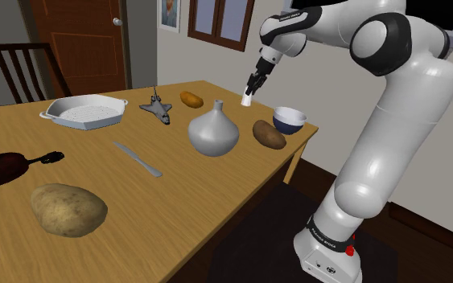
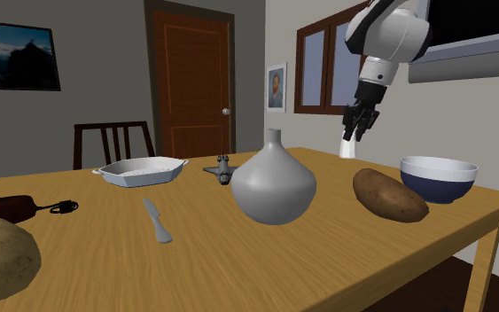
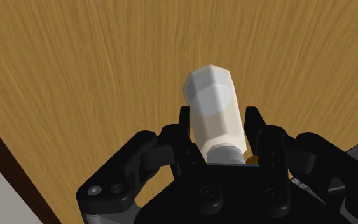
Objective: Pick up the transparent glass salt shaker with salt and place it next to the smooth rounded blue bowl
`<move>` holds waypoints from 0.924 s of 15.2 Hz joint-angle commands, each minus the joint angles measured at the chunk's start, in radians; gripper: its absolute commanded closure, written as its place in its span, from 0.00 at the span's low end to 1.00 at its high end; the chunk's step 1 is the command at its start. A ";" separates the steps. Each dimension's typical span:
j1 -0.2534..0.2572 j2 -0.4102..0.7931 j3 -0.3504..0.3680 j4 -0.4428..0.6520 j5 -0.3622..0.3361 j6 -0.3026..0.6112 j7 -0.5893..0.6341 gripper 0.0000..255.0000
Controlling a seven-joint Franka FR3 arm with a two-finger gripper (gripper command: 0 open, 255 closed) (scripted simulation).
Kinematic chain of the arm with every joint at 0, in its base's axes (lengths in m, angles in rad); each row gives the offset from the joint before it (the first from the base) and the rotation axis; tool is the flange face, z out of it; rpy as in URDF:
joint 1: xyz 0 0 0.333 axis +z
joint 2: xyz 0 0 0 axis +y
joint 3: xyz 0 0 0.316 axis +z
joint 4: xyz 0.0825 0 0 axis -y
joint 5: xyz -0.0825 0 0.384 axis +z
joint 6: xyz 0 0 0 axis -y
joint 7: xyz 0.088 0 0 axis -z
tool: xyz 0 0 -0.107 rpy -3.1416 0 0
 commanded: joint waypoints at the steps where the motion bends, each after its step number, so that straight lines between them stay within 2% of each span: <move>1: 0.000 0.006 0.001 -0.024 0.007 0.028 -0.009 1.00; 11: -0.001 0.044 0.005 -0.116 0.051 0.146 -0.059 1.00; 14: -0.002 0.045 0.005 -0.118 0.053 0.149 -0.061 1.00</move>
